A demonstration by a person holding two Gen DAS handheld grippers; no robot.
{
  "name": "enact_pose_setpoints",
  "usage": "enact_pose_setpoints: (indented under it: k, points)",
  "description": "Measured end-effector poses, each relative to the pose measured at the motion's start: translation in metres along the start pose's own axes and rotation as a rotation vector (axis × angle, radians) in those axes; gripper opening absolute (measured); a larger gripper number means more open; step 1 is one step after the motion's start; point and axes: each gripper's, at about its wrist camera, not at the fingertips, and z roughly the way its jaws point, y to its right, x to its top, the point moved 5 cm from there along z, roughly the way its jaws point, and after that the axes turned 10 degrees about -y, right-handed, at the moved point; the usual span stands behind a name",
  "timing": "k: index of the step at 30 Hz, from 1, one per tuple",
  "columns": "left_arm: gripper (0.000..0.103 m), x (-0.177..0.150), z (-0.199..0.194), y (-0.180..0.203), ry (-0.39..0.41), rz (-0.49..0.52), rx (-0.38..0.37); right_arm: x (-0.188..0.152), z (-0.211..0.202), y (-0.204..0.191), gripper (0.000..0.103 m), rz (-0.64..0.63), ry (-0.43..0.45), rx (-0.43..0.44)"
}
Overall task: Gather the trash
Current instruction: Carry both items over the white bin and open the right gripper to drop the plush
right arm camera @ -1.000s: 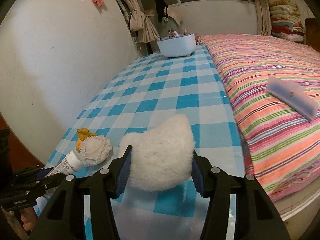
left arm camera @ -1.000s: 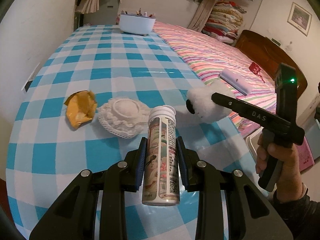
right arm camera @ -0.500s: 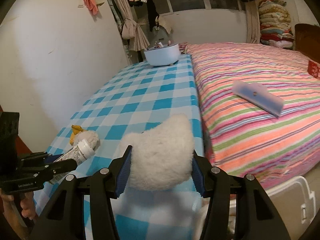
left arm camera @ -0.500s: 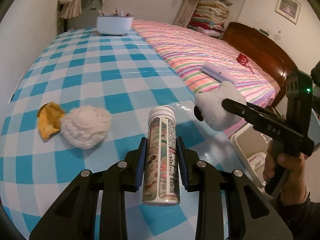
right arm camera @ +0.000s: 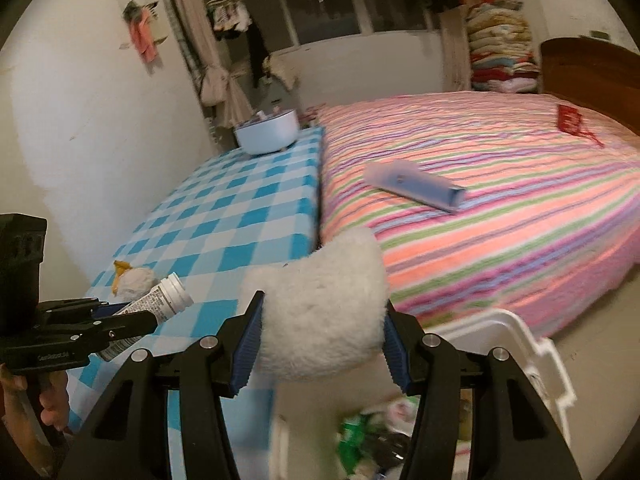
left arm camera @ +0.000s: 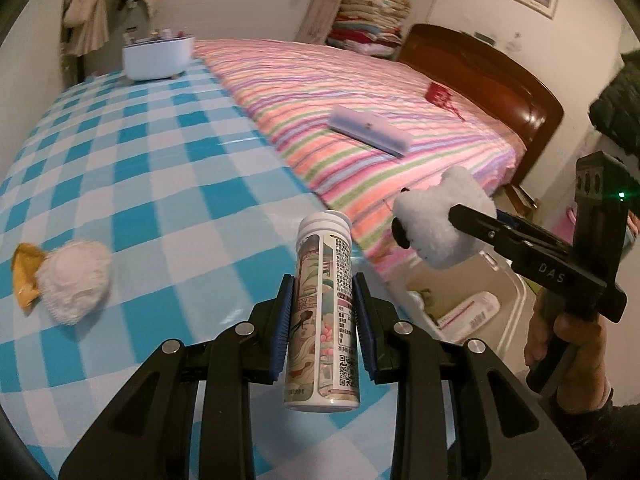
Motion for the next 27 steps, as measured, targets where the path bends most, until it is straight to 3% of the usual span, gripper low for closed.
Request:
enact_pose_setpoints:
  k: [5, 21, 27]
  points:
    - [0.029, 0.001, 0.018, 0.032, -0.027, 0.057, -0.029, -0.014, -0.021, 0.032, 0.053, 0.048, 0.041, -0.072]
    - [0.029, 0.011, 0.042, 0.082, -0.062, 0.154, -0.079, -0.033, -0.046, 0.069, 0.063, 0.143, 0.101, -0.081]
    - [0.029, 0.012, 0.053, 0.088, -0.080, 0.160, -0.081, -0.032, -0.061, 0.080, 0.066, 0.207, 0.178, -0.083]
